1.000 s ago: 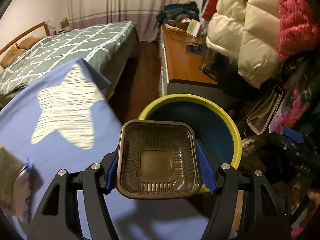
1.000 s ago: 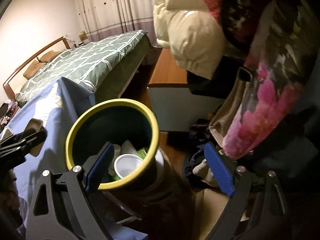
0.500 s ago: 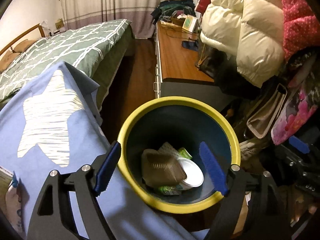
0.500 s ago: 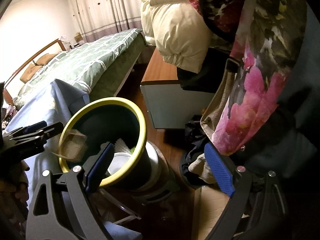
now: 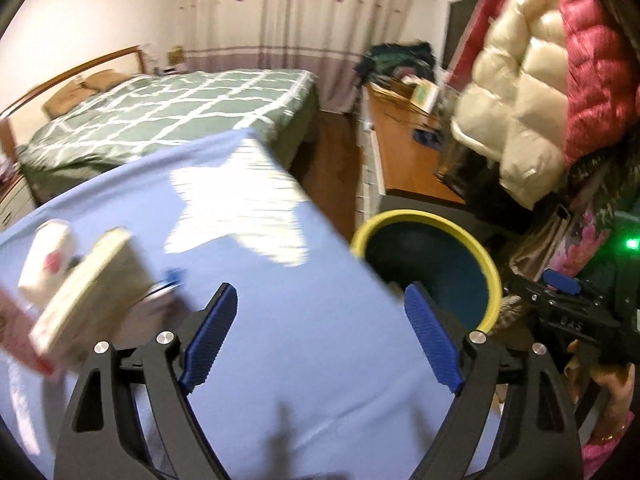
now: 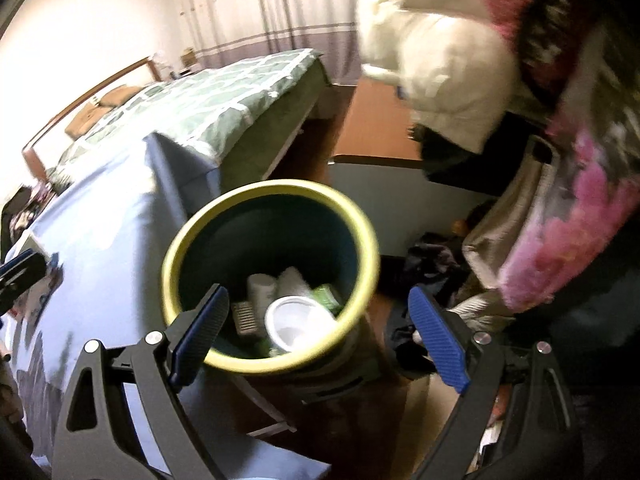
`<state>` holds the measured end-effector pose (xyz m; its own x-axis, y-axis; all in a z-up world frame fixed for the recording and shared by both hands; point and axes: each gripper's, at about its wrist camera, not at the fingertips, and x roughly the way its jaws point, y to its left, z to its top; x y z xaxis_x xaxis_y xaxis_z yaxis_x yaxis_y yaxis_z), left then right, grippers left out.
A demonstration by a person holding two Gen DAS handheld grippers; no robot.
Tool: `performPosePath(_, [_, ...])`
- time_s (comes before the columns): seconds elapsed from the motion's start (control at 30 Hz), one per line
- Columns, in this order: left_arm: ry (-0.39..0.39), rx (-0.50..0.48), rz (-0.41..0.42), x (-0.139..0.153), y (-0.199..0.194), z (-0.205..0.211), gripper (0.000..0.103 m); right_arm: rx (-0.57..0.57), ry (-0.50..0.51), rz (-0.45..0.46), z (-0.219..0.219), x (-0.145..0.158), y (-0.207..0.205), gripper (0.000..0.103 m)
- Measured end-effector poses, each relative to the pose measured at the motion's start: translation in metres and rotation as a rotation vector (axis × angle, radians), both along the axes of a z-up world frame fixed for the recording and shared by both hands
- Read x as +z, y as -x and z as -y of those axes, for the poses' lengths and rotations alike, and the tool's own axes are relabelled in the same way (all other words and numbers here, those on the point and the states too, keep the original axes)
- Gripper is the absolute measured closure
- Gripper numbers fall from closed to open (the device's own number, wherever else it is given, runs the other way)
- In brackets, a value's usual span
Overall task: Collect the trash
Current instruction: 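Carry the brown tray over the yellow bin and open the left gripper, then grasp the blue-and-white snack wrapper with the right gripper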
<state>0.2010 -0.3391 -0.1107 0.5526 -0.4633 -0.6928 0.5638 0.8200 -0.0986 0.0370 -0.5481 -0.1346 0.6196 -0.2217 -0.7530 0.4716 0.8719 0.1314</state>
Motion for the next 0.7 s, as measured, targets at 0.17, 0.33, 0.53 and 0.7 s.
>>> performPosePath(0.17, [0.008, 0.110, 0.011, -0.001, 0.004, -0.065, 0.018, 0.079, 0.014, -0.005, -0.035, 0.003, -0.025, 0.016])
performPosePath(0.33, [0.027, 0.233, -0.012, -0.008, 0.011, -0.136, 0.018, 0.186, 0.024, 0.002, -0.079, 0.008, -0.052, 0.016])
performPosePath(0.53, [0.008, 0.380, -0.026, -0.025, 0.014, -0.206, 0.018, 0.315, 0.018, 0.005, -0.136, 0.010, -0.088, 0.016])
performPosePath(0.7, [0.002, 0.495, -0.031, -0.033, 0.012, -0.257, 0.018, 0.391, -0.013, 0.026, -0.181, 0.016, -0.114, 0.016])
